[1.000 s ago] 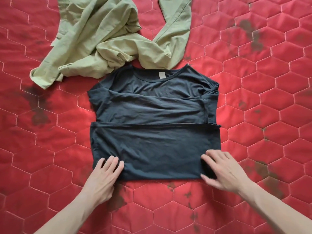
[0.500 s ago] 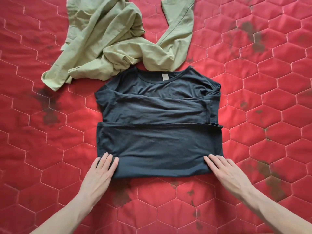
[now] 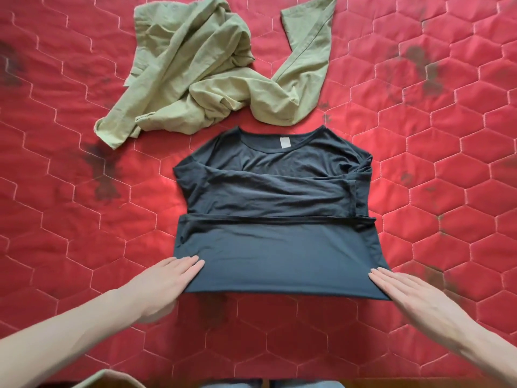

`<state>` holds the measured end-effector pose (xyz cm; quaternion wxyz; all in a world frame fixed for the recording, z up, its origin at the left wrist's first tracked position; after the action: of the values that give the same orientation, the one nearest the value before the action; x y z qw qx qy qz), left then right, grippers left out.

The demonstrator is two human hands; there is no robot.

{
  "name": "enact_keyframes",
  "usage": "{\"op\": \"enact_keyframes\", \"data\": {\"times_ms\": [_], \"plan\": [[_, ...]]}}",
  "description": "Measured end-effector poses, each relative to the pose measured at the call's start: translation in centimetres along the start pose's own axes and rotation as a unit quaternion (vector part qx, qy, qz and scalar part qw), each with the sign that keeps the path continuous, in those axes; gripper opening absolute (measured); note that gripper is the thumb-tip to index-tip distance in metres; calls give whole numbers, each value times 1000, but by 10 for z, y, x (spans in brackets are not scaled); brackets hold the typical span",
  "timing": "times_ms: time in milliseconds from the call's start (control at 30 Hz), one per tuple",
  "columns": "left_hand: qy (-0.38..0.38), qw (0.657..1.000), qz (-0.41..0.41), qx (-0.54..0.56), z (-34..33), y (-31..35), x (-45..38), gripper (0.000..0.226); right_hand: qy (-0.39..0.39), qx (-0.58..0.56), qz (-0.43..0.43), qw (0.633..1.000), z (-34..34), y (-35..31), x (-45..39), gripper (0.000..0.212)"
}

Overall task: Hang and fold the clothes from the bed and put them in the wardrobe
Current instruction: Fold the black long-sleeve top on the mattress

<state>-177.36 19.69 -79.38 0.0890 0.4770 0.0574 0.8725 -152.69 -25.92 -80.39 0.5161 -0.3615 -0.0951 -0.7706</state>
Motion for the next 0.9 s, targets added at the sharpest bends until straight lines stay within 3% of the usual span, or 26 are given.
{"op": "enact_keyframes", "data": {"times_ms": [100,167,233,300,367,400,533,700,900], "plan": [[21,999,-20,40,16,-4,12,90,7,-4,43,999,9,-2,11,63],[-31,992,-21,120,18,-9,18,82,13,-13,41,999,17,0,14,48],[3,984,-9,177,26,-19,17,75,44,-59,22,997,29,4,12,49],[36,973,43,224,30,-41,16,63,79,-137,-14,987,46,12,7,29],[81,955,61,277,37,-63,15,51,99,-236,-57,965,65,24,-2,46],[111,938,71,320,40,-74,15,52,103,-271,-87,953,75,27,-8,50],[228,839,122,478,62,-98,12,34,173,-393,-137,893,122,37,-38,26],[305,735,147,587,84,-129,-10,20,234,-489,-172,822,146,64,-86,16],[359,710,152,587,108,-156,-44,18,303,-526,-230,761,150,94,-146,14]]}}
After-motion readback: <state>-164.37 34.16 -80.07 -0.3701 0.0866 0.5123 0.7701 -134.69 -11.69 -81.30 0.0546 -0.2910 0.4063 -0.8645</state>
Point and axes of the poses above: each hand's wrist, its own x-axis away from the middle knuckle, its own z-axis out of the back of the hand, y = z × x, the point moved 4 cm from there along -x, towards the middle knuckle, and after that the axes turned 8 degrees about -y, right-handed, at the moved point
